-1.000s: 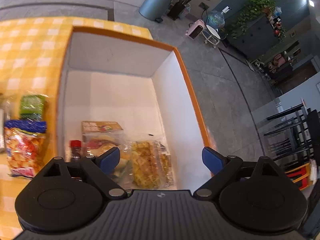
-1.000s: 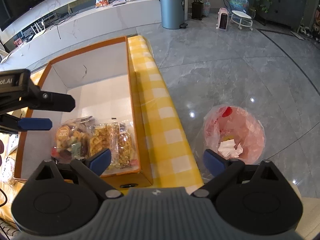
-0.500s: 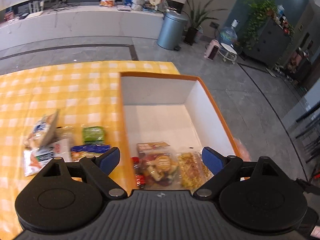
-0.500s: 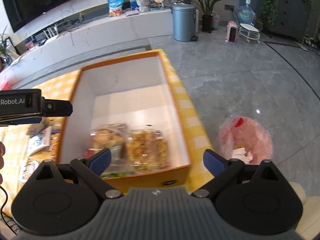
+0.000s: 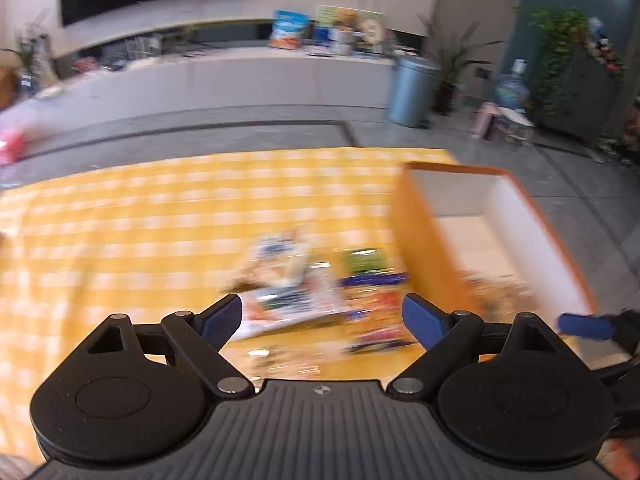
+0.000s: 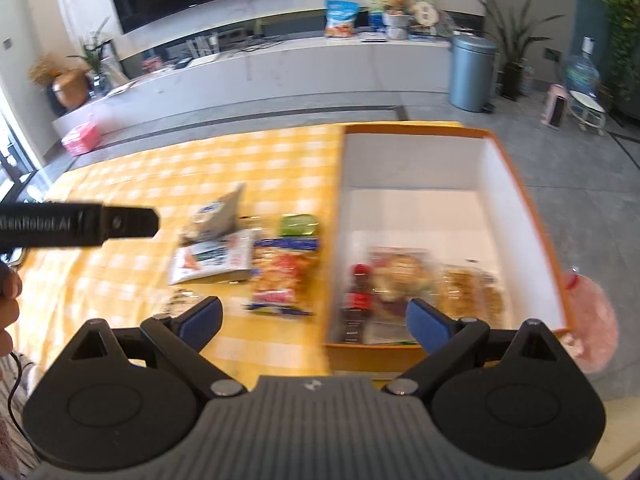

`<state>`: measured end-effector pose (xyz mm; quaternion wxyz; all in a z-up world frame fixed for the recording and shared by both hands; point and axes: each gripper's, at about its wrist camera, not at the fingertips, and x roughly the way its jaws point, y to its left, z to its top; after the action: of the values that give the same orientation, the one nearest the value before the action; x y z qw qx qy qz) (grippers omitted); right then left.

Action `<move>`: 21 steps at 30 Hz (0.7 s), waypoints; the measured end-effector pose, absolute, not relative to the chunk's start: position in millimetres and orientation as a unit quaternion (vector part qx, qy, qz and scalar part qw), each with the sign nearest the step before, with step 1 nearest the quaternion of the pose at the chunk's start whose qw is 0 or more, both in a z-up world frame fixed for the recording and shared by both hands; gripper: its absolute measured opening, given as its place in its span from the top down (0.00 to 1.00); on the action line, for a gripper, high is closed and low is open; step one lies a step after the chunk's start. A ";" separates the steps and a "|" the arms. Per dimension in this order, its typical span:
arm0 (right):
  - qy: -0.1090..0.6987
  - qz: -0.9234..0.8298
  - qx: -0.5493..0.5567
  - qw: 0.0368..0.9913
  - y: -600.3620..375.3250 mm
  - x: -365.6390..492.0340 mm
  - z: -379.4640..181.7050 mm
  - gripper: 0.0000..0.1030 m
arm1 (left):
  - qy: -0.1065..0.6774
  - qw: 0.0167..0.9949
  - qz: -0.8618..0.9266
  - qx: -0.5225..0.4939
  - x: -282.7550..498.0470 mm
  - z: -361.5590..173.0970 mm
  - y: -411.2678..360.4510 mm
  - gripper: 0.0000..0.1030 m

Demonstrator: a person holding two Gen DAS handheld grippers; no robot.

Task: Organize snacks
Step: 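Withdraw both open grippers from the box toward the remaining snacks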

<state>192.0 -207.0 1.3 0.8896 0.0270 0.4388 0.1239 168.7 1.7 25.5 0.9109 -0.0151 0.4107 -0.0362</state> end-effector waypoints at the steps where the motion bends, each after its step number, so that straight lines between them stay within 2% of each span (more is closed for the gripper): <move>1: 0.441 0.132 0.030 0.887 -198.8 192.2 -0.7 0.07 | 0.405 0.914 -0.029 -0.007 165.0 23.3 11.7 0.00; 9: 0.480 0.152 0.040 0.863 -131.8 197.4 -33.0 0.07 | 0.435 0.900 0.008 -0.042 150.2 -15.5 80.6 0.00; 15: 0.536 0.137 0.134 0.823 -101.3 211.8 -67.5 0.07 | 0.459 0.885 0.022 -0.069 147.3 -51.5 120.7 0.00; 21: 0.553 0.091 0.134 0.818 -65.6 231.3 -96.2 0.07 | 0.476 0.872 0.020 -0.110 148.4 -76.9 153.0 0.00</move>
<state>231.3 -65.6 -96.2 0.8176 0.1339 0.5526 0.0907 148.4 153.0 -76.9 0.8721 -0.1103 0.4763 0.0199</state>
